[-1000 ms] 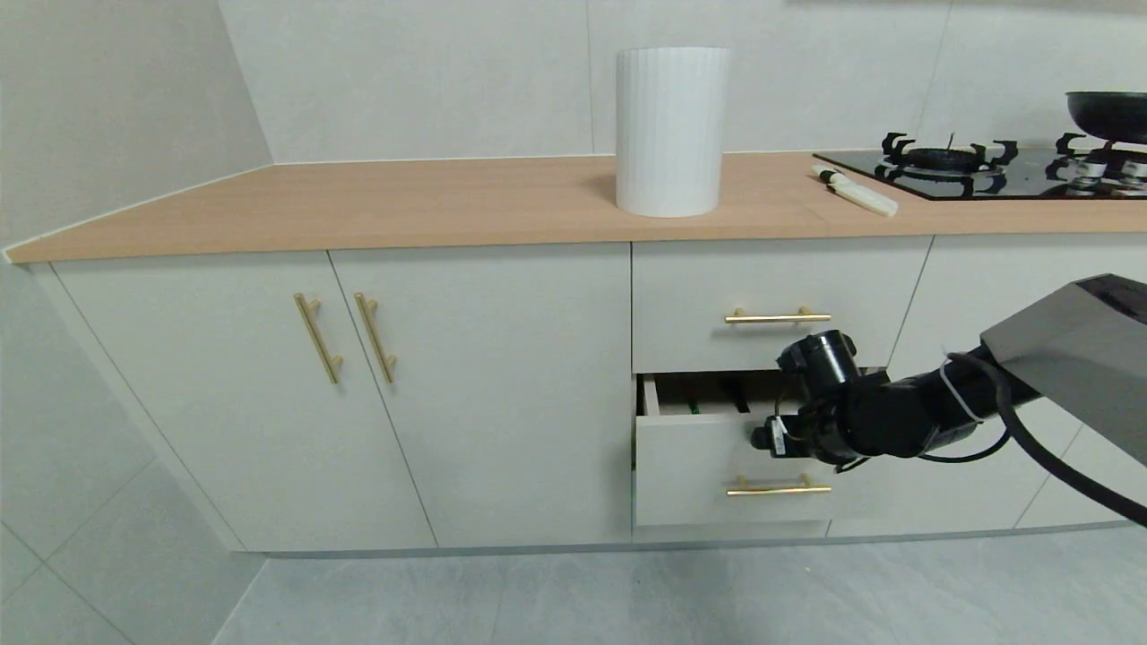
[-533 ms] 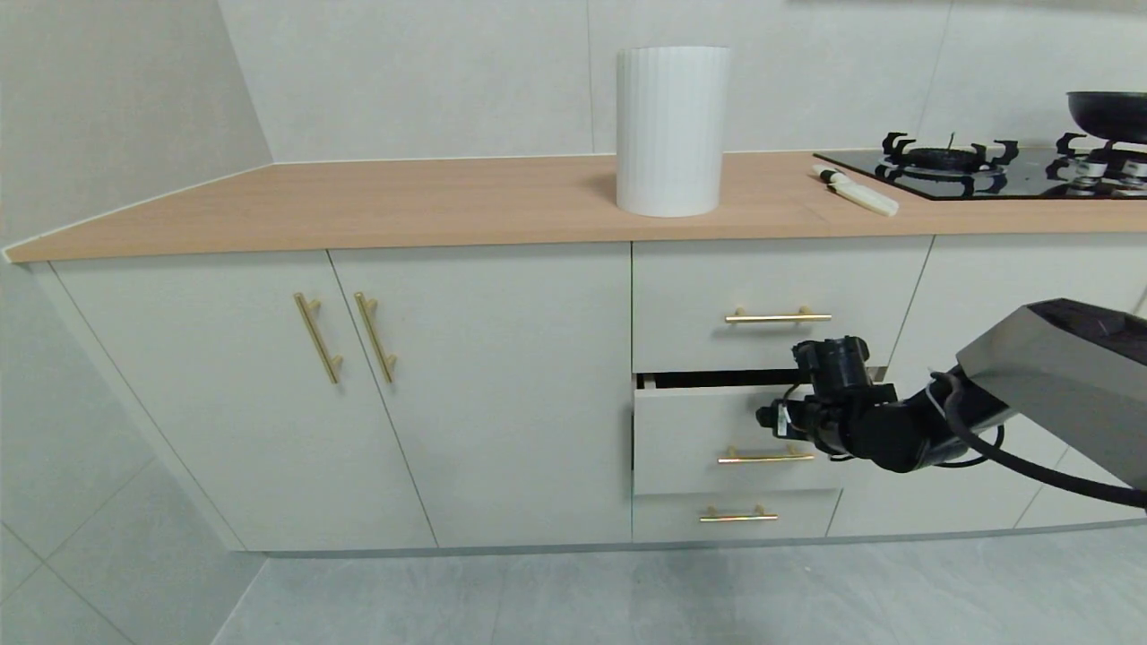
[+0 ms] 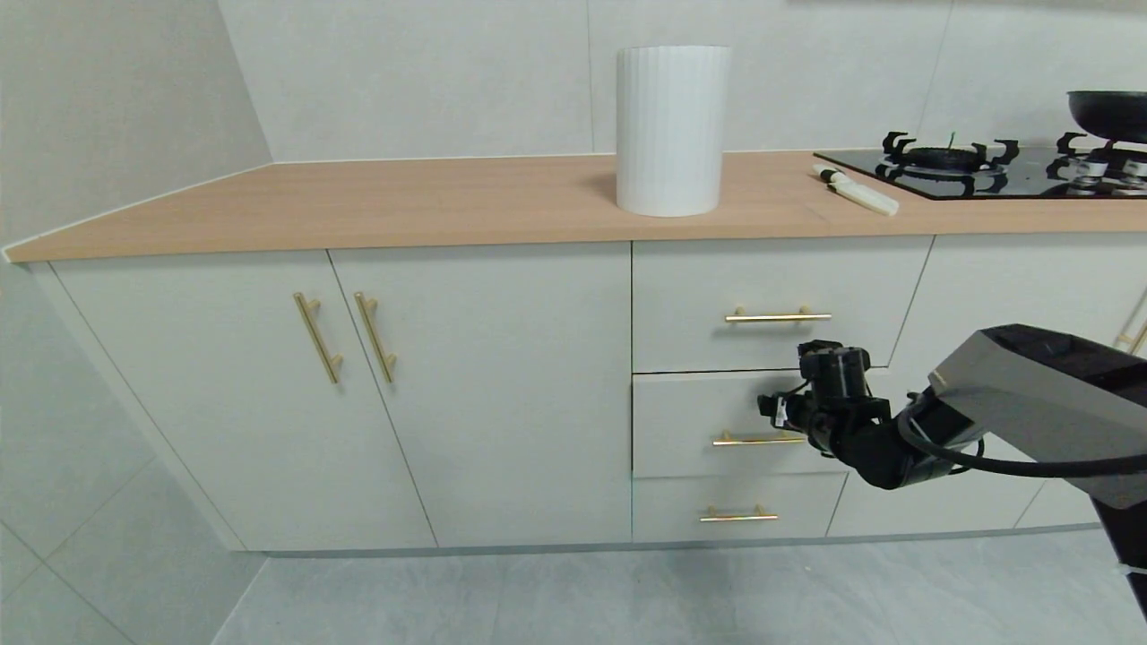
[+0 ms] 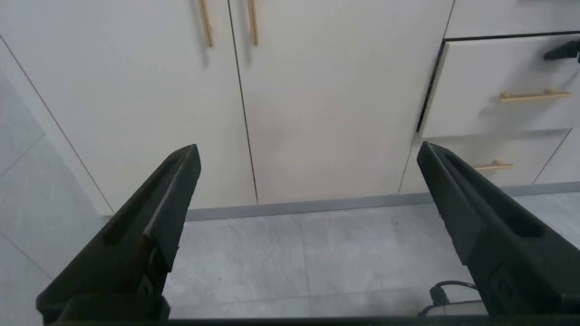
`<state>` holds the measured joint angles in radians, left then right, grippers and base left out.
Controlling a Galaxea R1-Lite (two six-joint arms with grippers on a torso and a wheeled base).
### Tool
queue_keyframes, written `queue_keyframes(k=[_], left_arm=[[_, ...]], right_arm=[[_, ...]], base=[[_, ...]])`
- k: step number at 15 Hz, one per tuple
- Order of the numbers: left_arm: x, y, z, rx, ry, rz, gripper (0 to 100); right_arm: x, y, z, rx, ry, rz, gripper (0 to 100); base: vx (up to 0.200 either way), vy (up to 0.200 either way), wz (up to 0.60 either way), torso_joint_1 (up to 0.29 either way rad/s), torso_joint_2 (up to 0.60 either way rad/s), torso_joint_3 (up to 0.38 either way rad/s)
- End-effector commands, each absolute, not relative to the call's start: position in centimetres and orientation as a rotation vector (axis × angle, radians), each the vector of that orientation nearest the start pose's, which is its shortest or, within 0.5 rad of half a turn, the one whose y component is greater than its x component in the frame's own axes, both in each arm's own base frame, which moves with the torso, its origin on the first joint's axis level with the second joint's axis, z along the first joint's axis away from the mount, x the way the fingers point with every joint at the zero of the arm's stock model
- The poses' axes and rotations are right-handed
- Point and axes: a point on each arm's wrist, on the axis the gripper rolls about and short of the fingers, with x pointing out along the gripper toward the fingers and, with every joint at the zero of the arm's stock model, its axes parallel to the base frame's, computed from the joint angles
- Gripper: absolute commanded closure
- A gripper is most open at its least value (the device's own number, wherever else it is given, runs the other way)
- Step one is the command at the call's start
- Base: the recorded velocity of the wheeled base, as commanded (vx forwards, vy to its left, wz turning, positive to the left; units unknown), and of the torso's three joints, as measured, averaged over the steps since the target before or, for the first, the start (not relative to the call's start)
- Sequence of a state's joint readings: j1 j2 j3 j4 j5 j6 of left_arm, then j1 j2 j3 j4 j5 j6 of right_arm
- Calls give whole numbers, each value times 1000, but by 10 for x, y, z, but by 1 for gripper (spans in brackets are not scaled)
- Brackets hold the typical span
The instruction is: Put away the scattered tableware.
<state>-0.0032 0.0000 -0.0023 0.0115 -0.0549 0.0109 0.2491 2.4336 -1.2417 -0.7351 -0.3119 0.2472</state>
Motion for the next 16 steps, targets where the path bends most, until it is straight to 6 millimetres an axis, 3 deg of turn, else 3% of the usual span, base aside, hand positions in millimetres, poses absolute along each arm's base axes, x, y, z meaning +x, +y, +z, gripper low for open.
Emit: queue_keyframes(k=[1, 16], left_arm=[[-23, -1, 75, 10, 10, -57, 0], [-23, -1, 75, 10, 10, -58, 0]], right_arm=[[444, 105, 9, 115, 434, -118, 0], [463, 99, 7, 165, 378, -164, 0]], base=[[0, 0, 0, 0, 0, 0], [0, 0, 0, 0, 0, 0]])
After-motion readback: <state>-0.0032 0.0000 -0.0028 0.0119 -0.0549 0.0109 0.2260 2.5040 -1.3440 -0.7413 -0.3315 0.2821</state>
